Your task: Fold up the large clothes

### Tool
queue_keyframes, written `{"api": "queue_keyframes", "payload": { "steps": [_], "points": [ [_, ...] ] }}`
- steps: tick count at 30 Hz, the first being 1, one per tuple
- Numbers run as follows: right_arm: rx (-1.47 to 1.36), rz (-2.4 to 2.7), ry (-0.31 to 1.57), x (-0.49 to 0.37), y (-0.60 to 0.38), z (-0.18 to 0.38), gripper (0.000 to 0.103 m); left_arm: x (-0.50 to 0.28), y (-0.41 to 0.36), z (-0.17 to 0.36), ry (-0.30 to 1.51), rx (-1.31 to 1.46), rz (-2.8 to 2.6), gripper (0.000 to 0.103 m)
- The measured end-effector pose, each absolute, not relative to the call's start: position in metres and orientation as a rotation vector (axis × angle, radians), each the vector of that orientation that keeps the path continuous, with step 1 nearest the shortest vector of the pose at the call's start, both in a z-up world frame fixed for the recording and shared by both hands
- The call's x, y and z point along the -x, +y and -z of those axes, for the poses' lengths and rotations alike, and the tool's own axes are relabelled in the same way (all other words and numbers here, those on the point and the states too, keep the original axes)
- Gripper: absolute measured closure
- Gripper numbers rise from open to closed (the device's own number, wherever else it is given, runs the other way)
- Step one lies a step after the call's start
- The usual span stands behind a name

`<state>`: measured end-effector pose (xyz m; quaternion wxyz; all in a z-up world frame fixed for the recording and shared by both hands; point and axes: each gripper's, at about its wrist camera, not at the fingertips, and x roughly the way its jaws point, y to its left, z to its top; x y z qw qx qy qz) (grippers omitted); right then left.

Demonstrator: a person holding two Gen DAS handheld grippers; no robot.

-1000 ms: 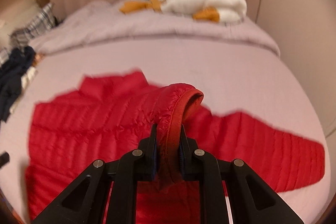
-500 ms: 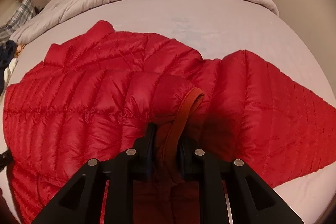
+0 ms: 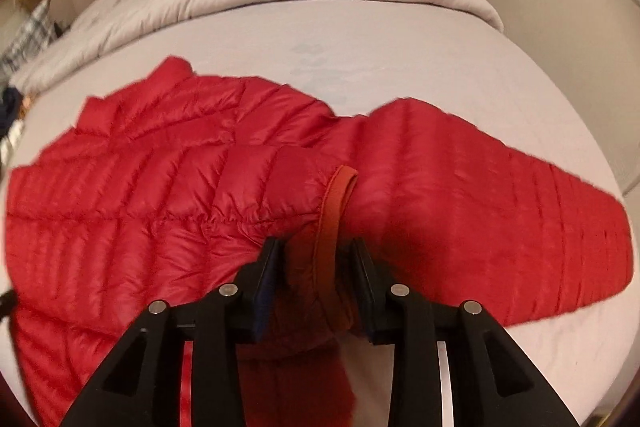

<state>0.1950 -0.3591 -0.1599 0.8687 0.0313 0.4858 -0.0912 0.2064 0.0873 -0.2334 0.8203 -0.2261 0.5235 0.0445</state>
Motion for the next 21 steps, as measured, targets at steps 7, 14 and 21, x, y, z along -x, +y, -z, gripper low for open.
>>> {"api": "queue_keyframes", "payload": {
  "steps": [7,14,21],
  "points": [
    [-0.112,0.298,0.938,-0.160,-0.392,0.126,0.055,-0.176,0.097,0.187,0.996,0.505,-0.078,0.052],
    [-0.113,0.322,0.808,-0.127,-0.404,0.084,0.036,-0.147,0.077,0.142,0.898,0.476,-0.008,0.031],
    [-0.119,0.260,0.693,-0.095,-0.402,0.046,0.007,-0.127,0.058,0.111,0.808,0.448,0.070,0.009]
  ]
}}
